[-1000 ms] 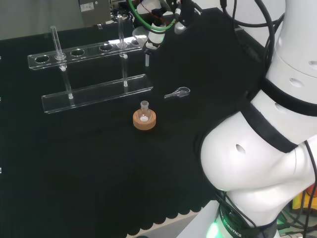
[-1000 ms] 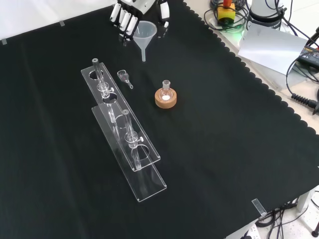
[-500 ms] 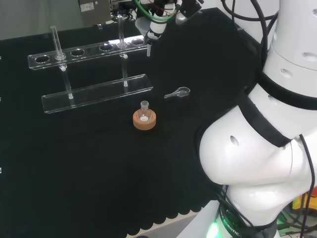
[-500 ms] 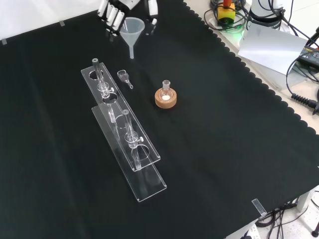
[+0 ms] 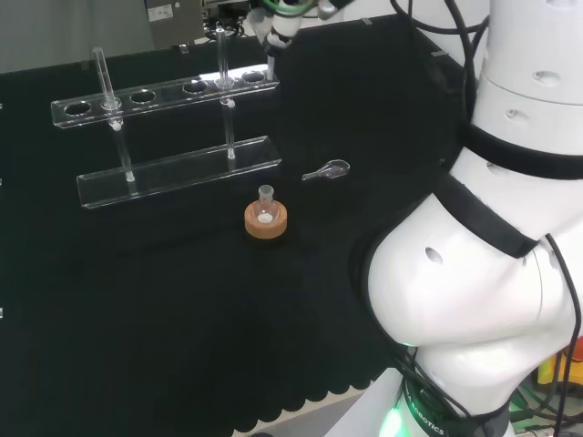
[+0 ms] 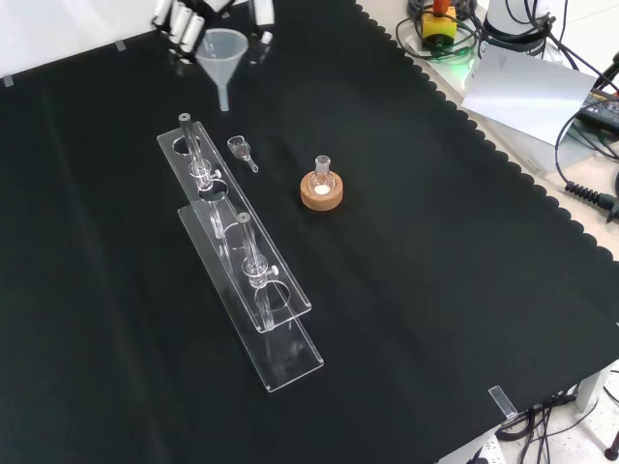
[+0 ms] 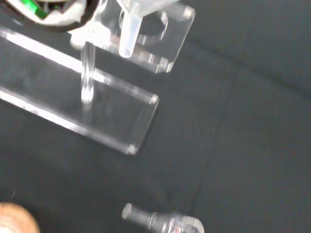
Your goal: Put the funnel back on the funnel stand.
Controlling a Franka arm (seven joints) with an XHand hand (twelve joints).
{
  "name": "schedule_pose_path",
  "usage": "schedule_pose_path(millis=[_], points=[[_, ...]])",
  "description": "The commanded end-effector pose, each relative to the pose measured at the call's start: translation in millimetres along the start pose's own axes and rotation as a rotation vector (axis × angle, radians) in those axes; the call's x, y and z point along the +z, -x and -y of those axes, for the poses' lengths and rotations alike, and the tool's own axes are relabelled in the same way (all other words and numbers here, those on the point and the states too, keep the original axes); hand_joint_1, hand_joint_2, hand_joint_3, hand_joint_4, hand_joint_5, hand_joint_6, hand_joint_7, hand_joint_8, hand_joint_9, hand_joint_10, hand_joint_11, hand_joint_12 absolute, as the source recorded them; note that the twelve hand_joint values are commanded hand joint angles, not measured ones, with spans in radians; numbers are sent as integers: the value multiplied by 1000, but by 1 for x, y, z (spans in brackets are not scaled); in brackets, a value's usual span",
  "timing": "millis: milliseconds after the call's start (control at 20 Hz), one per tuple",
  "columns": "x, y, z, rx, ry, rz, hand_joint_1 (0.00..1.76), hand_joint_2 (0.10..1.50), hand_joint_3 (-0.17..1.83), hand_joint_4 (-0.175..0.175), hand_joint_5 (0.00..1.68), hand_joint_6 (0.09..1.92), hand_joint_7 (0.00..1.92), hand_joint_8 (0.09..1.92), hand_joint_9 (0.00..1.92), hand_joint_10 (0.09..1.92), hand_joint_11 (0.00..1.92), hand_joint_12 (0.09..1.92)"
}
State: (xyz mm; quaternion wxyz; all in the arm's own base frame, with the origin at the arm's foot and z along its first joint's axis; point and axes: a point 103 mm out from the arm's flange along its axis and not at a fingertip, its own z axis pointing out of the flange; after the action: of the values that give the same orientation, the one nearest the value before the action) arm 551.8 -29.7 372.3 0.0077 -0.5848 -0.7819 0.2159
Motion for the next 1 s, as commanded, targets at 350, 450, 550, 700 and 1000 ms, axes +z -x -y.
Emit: schedule_pose_path(millis=[350, 450, 550, 700, 1000], points=[[-12, 23, -58, -7, -24, 26, 821, 686, 648, -1, 721, 632, 650, 603, 888, 434, 481, 1300], [-8, 19, -61, -14, -25, 26, 822, 686, 648, -1, 721, 632, 650, 603, 888, 435, 481, 1300], [-4, 17, -64, -27, -23, 12, 822, 686, 649, -1, 721, 633, 650, 604, 888, 435, 481, 1300], [-3, 18, -65, -43, -18, 1, 822, 686, 649, -1, 721, 633, 650, 604, 888, 435, 481, 1300], [-2, 14, -67, -66, -16, -5, 823, 685, 650, -1, 721, 634, 650, 605, 887, 435, 479, 1300]])
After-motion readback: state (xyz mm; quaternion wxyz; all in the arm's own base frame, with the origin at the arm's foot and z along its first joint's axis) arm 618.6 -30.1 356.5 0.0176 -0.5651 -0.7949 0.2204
